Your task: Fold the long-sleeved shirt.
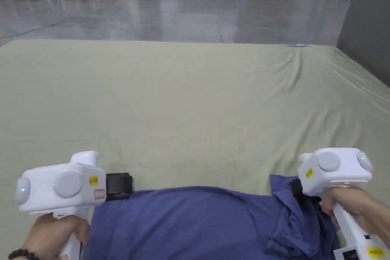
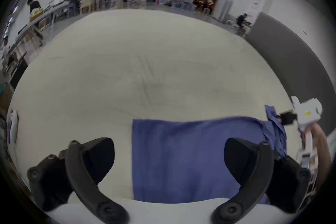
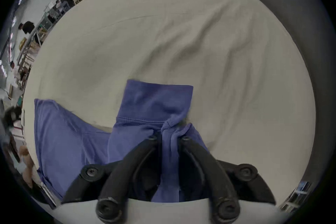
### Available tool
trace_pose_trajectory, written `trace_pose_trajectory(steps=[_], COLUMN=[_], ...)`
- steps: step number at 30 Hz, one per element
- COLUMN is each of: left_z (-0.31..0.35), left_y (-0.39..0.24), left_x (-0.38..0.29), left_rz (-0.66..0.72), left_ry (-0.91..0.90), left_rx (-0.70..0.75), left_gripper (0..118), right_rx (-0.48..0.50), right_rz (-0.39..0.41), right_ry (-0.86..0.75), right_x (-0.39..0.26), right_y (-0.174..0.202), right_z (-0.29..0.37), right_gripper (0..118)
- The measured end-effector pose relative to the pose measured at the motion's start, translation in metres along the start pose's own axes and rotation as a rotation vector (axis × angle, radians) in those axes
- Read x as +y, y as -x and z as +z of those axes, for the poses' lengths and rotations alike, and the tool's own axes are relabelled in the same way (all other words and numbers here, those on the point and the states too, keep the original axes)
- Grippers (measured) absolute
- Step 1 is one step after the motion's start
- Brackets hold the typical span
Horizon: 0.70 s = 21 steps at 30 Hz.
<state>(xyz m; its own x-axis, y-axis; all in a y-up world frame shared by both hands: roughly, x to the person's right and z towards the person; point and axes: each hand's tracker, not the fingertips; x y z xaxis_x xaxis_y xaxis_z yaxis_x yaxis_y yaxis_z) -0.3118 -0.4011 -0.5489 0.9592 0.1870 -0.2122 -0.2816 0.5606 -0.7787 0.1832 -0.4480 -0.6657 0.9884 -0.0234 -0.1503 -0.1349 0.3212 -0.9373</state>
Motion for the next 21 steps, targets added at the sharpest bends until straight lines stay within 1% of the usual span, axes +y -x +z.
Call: trace_pose_trajectory(steps=[2,3,4,6,7,8,9,10,11,12,13,14,15,17,19,21], left_z=[-0.021,-0.03,-0.041,-0.059,-0.065,-0.072,-0.078,-0.08,-0.076,-0.072,-0.066,-0.061,-0.047,-0.027,0.005,0.041], left_y=[0.0,-0.001,-0.001,-0.002,-0.005,-0.007,-0.008,-0.011,-0.014,-0.016,-0.017,-0.018,-0.021,-0.022,-0.022,-0.018], left_x=[0.009,0.01,0.012,0.012,0.01,0.007,0.005,0.002,0.002,0.003,0.005,0.005,0.002,0.002,0.005,-0.003], left_rz=[-0.027,-0.047,-0.06,-0.072,-0.078,-0.113,-0.14,-0.161,-0.162,-0.161,-0.153,-0.139,-0.131,-0.149,-0.184,-0.179], left_ry=[0.041,0.061,0.083,0.098,0.095,0.105,0.126,0.107,0.083,0.088,0.076,0.066,0.082,0.049,-0.011,-0.056], left_rx=[0.032,0.044,0.064,0.135,0.173,0.183,0.175,0.19,0.199,0.184,0.137,0.153,0.126,0.099,0.071,0.031], left_gripper=[114,111,98,57,54,53,44,6,0,0,0,0,0,0,0,0], right_rx=[-0.003,-0.002,0.002,0.008,0.009,0.009,0.006,0.003,0.001,0.0,-0.001,-0.002,0.0,0.008,0.065,0.11], right_rz=[-0.007,-0.009,-0.013,-0.019,-0.023,-0.025,-0.023,-0.02,-0.02,-0.026,-0.034,-0.037,-0.03,-0.016,-0.013,0.014], right_ry=[-0.006,-0.009,-0.012,-0.015,-0.016,-0.016,-0.017,-0.017,-0.02,-0.023,-0.028,-0.03,-0.046,-0.14,-0.197,-0.247], right_x=[-0.001,-0.002,-0.003,-0.003,-0.003,-0.003,-0.002,-0.002,-0.003,-0.004,-0.003,-0.003,-0.004,-0.009,-0.019,-0.036], right_y=[0.003,0.001,-0.002,-0.001,-0.001,-0.001,0.002,0.002,0.002,0.001,0.002,0.002,0.002,0.006,0.006,0.007], right_z=[0.0,0.0,0.0,0.0,0.0,-0.001,-0.002,-0.002,-0.002,-0.002,-0.001,0.002,0.01,0.034,0.065,0.095], right_gripper=[10,9,10,9,10,10,10,10,10,10,10,10,10,10,10,10])
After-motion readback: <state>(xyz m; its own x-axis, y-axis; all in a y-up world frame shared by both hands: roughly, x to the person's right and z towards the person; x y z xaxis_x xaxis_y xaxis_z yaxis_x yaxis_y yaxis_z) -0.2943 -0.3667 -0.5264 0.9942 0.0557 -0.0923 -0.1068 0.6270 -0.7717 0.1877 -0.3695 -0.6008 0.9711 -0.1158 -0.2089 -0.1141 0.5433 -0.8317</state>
